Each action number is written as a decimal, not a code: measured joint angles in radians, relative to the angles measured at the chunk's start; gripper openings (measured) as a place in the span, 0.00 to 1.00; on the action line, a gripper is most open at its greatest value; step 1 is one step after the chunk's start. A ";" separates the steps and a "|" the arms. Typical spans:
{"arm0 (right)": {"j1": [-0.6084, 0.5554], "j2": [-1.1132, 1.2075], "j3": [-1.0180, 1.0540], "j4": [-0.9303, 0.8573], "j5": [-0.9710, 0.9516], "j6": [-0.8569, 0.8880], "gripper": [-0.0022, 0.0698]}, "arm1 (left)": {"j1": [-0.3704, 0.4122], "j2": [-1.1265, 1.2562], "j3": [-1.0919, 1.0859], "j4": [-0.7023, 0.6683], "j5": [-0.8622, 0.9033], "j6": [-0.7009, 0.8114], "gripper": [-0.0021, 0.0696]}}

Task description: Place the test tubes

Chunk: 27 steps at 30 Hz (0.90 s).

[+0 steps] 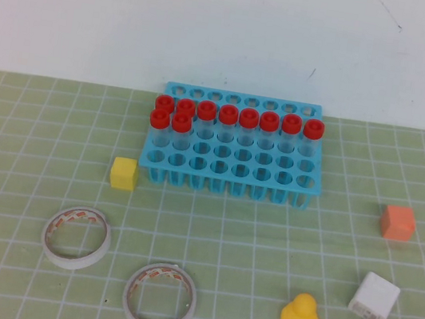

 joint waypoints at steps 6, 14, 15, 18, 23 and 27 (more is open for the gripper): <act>0.000 0.000 0.000 0.000 0.000 0.000 0.03 | 0.000 -0.099 0.107 -0.146 0.056 0.094 0.03; 0.000 0.000 0.000 0.000 0.000 0.000 0.03 | 0.000 -0.110 0.124 -0.061 0.348 0.190 0.03; 0.000 0.000 0.000 0.000 0.000 0.000 0.03 | 0.000 -0.110 0.124 -0.056 0.369 0.196 0.03; 0.000 0.000 0.000 0.000 0.000 0.000 0.03 | 0.000 -0.110 0.124 -0.051 0.413 0.210 0.03; 0.000 0.000 0.000 0.000 0.000 0.000 0.03 | 0.000 -0.110 0.124 -0.046 0.463 0.218 0.03; 0.000 0.000 0.000 0.000 0.000 0.000 0.03 | 0.000 -0.110 0.124 -0.053 0.469 0.220 0.03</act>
